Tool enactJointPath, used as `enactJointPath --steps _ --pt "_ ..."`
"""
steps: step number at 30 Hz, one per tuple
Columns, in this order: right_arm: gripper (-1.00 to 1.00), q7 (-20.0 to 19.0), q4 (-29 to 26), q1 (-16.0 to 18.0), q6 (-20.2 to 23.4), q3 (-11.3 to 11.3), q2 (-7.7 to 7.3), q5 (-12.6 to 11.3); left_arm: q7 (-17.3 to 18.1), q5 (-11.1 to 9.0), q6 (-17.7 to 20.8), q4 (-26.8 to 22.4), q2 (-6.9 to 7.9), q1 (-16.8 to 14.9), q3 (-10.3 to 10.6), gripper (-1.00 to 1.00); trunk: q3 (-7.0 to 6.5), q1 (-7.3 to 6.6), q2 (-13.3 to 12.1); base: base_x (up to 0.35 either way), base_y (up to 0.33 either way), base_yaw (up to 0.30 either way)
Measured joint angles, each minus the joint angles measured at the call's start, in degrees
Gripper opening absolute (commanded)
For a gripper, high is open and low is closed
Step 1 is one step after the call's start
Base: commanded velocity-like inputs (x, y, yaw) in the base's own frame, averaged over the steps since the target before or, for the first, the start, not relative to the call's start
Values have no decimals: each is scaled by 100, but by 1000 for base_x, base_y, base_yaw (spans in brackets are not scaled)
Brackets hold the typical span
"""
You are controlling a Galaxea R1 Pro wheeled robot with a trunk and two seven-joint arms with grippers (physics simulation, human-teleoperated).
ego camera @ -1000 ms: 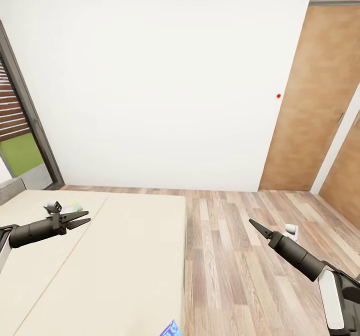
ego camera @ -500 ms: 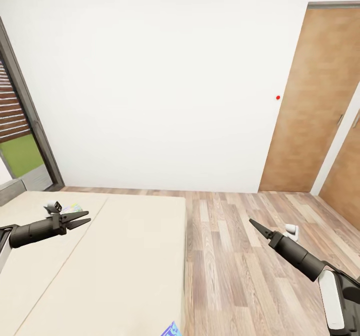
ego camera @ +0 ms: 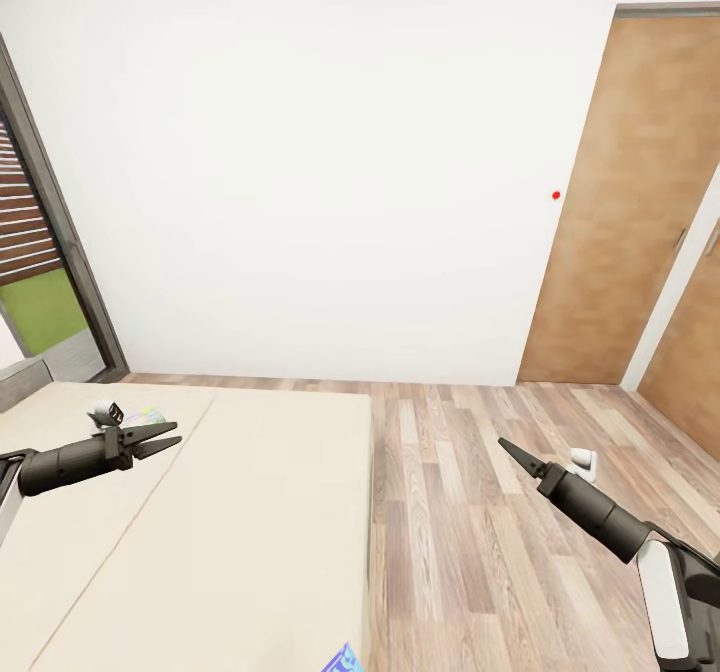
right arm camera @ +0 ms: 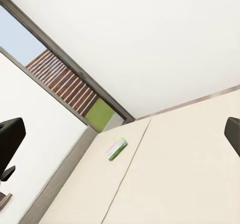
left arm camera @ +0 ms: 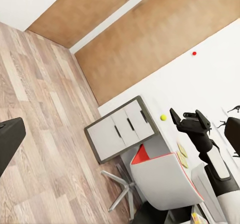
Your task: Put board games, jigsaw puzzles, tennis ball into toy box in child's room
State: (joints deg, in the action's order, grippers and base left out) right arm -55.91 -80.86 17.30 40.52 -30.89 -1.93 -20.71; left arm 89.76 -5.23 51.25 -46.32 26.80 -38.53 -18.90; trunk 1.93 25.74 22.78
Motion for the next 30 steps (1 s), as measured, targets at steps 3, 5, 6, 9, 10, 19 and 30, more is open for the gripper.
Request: enactJointPath --steps 3,5,6,9,10,19,30 --pt "100 0 0 1 3 -1 -25 -15 0 7 7 0 -6 0 14 100 0 0 0 0 0 0" --pt "100 0 0 -1 6 0 -34 -21 0 8 8 0 -7 0 16 100 0 0 0 0 0 0" --pt "100 0 0 0 6 0 -35 -24 0 8 8 0 -8 0 16 100 0 0 0 0 0 0" --pt "100 0 0 0 5 0 -25 -28 0 9 3 0 -8 0 17 100 0 0 0 0 0 0" --pt "100 0 0 0 7 0 -22 -25 0 7 4 0 -9 0 18 100 0 0 0 0 0 0" --pt "100 0 0 1 12 -3 -66 -12 0 0 8 0 -38 0 18 100 0 0 0 0 0 0" --pt "100 943 -14 1 74 46 -54 32 -1 5 9 1 -62 0 18 100 0 0 0 0 -58 0"
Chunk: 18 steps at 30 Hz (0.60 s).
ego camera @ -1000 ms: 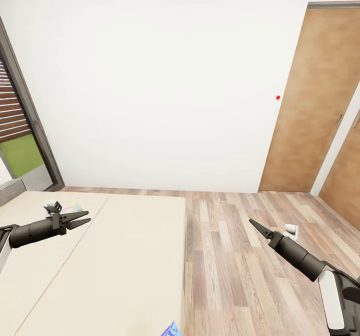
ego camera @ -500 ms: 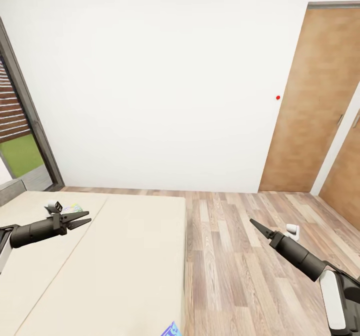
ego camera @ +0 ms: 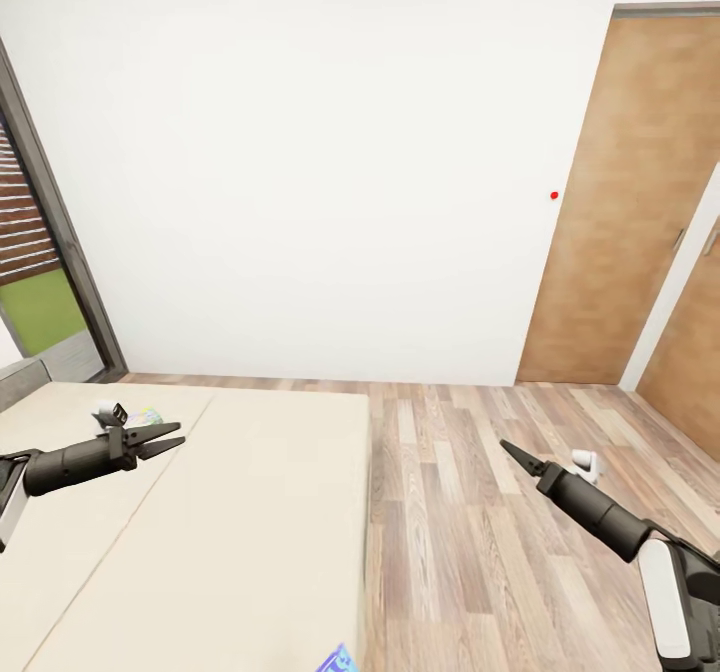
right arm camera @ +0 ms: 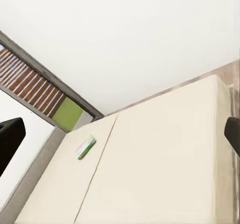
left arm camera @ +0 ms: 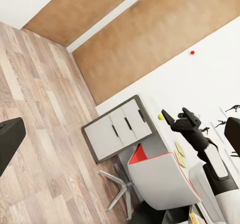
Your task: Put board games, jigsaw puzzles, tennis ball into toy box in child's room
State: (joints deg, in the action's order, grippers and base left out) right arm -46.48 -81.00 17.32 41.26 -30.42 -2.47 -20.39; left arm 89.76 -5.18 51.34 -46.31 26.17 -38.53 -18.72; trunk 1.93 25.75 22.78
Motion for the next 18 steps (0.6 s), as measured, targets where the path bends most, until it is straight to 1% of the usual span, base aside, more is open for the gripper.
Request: enactJointPath --steps 3,8,11,15,17,18 --pt "100 188 -1 2 9 8 20 -8 1 -1 -2 -1 0 0 -2 100 0 0 1 0 -32 0" --pt "100 286 6 2 18 35 46 -17 1 -5 -7 -1 1 0 -4 100 0 0 0 0 -9 0" --pt "100 342 41 0 20 95 56 -17 1 -5 -8 -1 1 0 -2 100 0 0 0 0 -2 0" --pt "100 627 142 -2 18 256 60 -19 1 -10 -9 -1 -2 0 -1 100 0 0 0 0 0 0" --pt "100 917 182 -1 9 384 61 -32 1 -10 -9 -1 -6 0 0 100 0 0 0 0 0 0" --pt "100 992 189 -2 7 414 61 -38 1 -9 -9 -1 -6 0 0 100 0 0 0 0 0 0"
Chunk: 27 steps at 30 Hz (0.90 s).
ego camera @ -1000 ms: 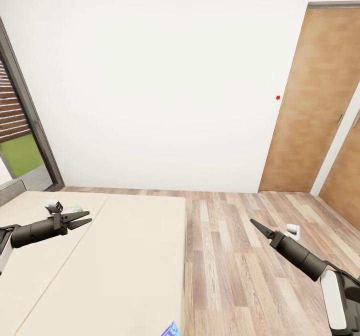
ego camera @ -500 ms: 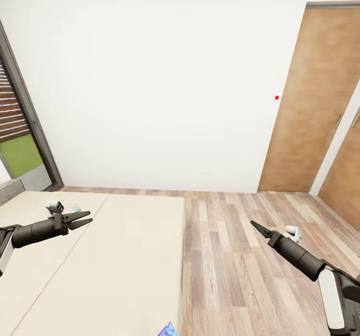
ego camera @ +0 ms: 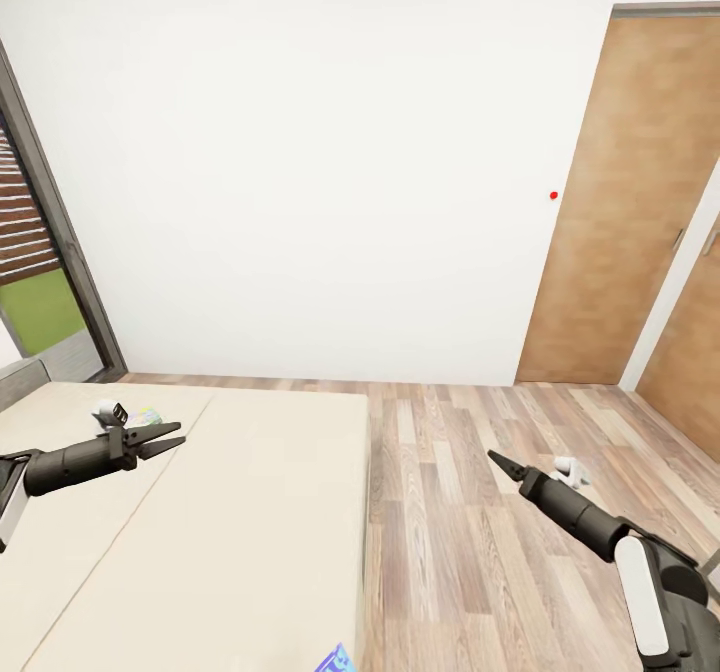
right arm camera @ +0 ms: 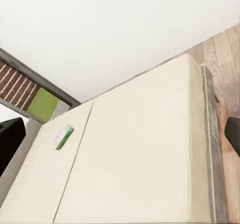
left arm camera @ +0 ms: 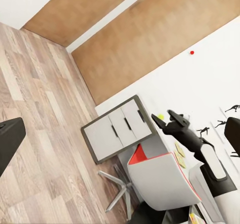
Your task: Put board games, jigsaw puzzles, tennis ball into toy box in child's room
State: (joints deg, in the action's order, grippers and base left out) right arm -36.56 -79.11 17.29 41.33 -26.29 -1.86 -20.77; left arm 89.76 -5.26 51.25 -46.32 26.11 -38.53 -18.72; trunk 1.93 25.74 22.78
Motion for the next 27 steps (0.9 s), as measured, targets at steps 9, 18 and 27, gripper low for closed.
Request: enactJointPath --steps 9,18,27 --pt "100 441 51 -1 -53 196 6 -20 0 4 1 0 -1 0 6 100 0 0 0 0 0 0" --pt "100 470 11 -4 -28 205 9 -49 0 11 0 0 -2 0 8 100 0 0 0 0 0 0" --pt "100 452 -14 -4 -21 204 5 -57 0 12 8 0 -2 0 9 100 0 0 0 0 0 0"
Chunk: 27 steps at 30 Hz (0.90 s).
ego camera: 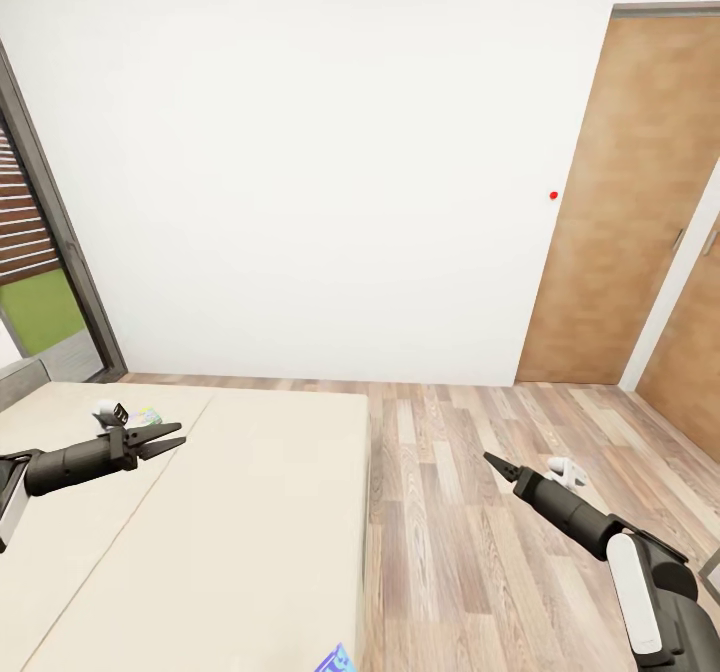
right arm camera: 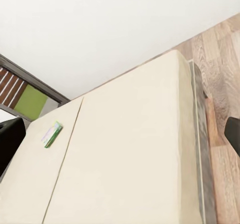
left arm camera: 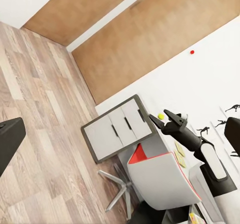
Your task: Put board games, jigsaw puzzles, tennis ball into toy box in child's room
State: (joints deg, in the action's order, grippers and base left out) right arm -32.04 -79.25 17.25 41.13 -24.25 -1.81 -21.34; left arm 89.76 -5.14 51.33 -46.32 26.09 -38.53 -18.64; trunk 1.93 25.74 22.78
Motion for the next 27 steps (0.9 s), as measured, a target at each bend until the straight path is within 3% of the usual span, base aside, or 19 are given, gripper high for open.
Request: enactJointPath --steps 13,27 --pt "100 1 -7 0 -34 9 4 7 -1 1 1 0 0 1 0 100 0 0 0 0 -123 0" --pt "100 13 -6 0 -49 9 4 10 0 -6 1 0 0 0 4 100 0 0 0 0 -15 56"
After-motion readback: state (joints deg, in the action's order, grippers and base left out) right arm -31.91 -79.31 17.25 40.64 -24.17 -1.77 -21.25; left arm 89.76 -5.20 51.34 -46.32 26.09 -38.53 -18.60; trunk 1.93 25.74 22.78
